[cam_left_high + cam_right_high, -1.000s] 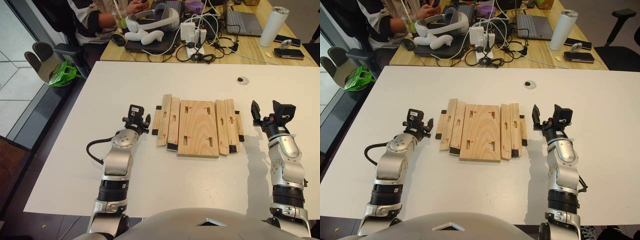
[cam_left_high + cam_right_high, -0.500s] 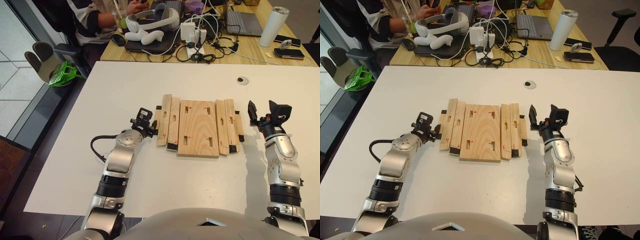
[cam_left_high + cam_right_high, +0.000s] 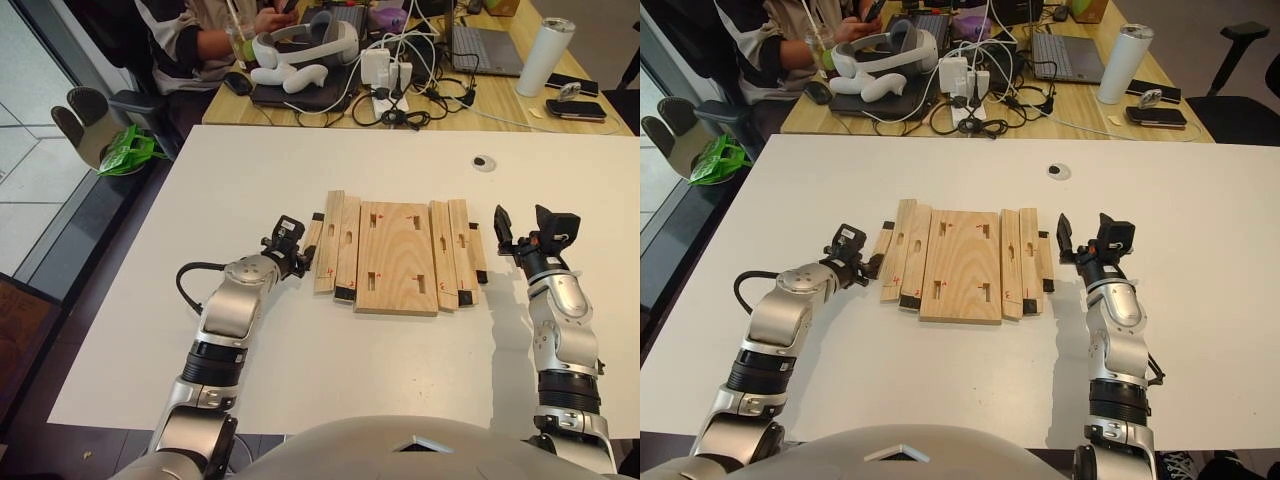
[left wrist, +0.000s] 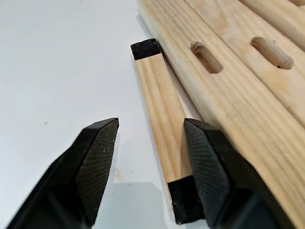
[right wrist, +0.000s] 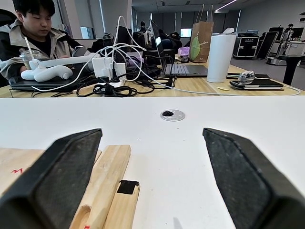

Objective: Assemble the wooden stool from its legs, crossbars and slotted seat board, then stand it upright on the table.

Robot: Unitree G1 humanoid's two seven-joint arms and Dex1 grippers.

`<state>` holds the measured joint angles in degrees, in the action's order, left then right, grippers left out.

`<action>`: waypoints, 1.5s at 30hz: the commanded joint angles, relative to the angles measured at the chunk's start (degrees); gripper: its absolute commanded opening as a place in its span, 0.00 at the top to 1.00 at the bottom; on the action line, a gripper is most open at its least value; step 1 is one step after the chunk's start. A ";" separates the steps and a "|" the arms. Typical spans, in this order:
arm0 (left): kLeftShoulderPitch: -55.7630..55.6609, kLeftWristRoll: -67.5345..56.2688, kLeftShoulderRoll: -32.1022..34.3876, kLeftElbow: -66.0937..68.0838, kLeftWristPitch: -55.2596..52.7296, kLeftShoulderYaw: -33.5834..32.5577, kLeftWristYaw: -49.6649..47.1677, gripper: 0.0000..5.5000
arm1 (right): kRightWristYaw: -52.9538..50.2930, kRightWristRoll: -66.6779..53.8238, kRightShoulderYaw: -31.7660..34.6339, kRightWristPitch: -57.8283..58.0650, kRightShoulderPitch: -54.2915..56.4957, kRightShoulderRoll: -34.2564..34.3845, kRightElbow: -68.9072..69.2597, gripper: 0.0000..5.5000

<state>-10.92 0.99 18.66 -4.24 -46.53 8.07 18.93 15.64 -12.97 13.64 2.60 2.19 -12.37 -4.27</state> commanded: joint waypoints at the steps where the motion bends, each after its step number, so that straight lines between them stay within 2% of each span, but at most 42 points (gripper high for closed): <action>1: 2.50 1.64 2.88 3.90 -3.58 -0.53 -0.95 0.54 | 0.28 0.46 -0.08 -0.36 0.13 -1.20 -0.21 0.29; 11: 0.58 -5.28 0.60 1.65 -4.42 -7.61 1.02 0.54 | 0.00 0.53 0.30 -0.81 0.07 -1.84 -0.85 0.29; 12: 0.55 -5.58 0.88 1.85 -3.99 -8.01 1.09 0.50 | -0.05 0.55 0.33 -0.90 0.13 -1.90 -0.97 0.29; 15: 0.69 -5.65 2.15 2.98 -3.39 -7.99 1.28 0.44 | 0.03 0.53 0.33 -1.13 0.37 -2.11 -1.28 0.29; 24: 0.62 -4.33 3.49 5.41 -0.98 -6.07 1.06 0.44 | 0.25 0.61 0.29 -1.53 0.85 -2.77 -2.14 0.29; 43: 1.70 -5.06 4.26 3.72 3.12 -4.75 3.96 0.91 | -1.28 1.19 1.41 -2.97 4.78 -4.36 -6.04 0.29; 45: 1.72 -4.80 4.49 3.40 3.71 -5.14 3.58 0.92 | -1.56 0.60 1.90 -2.46 5.92 -4.60 -6.02 0.29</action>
<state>-9.52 -4.43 22.19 -0.92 -43.31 3.13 22.75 14.36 -11.92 14.88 -0.09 5.86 -16.28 -9.97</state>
